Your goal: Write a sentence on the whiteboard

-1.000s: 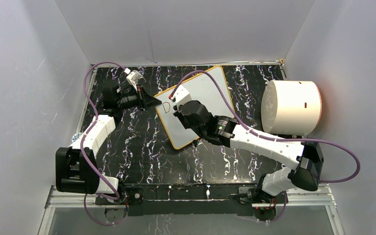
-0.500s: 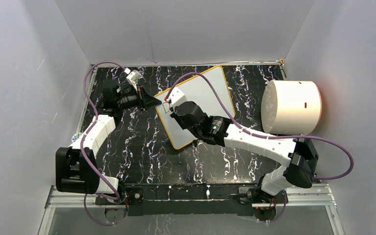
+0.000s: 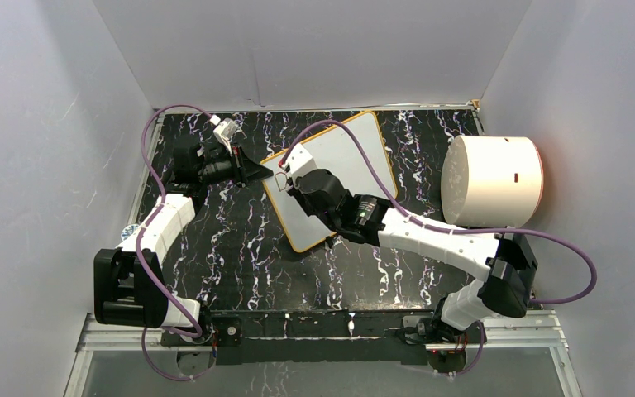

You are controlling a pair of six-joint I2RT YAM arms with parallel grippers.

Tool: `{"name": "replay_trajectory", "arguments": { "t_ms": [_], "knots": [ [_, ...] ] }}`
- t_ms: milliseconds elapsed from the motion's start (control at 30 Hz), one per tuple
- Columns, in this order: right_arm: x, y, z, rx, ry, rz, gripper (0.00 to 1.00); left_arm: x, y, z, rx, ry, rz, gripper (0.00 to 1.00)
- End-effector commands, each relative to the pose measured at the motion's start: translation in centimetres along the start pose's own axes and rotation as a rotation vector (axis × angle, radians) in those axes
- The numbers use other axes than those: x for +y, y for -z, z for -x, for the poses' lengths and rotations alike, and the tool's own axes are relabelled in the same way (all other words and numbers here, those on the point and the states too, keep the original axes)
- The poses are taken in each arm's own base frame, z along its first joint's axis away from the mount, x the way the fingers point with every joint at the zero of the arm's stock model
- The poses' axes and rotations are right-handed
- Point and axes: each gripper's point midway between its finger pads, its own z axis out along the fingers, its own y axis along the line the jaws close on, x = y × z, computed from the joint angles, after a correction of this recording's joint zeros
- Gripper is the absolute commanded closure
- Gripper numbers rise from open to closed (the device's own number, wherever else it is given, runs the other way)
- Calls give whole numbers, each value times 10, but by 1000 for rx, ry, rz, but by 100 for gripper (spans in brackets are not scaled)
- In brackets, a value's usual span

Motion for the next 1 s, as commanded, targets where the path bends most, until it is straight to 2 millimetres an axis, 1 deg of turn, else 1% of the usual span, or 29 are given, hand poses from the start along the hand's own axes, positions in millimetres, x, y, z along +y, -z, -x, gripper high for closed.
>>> {"name": "replay_trajectory", "arguments": {
  "t_ms": [0, 233, 667, 967],
  "knots": [
    [-7, -1, 38, -99, -39, -24, 100, 14, -6, -23, 64, 29, 42, 100],
    [-5, -4, 39, -100, -40, -14, 100, 14, -6, -22, 64, 27, 42, 100],
    [-10, -9, 23, -51, -22, -35, 100, 14, -6, -23, 64, 27, 42, 100],
    [-11, -2, 13, -15, -34, -25, 100, 14, -6, -22, 63, 26, 44, 100]
  ]
}}
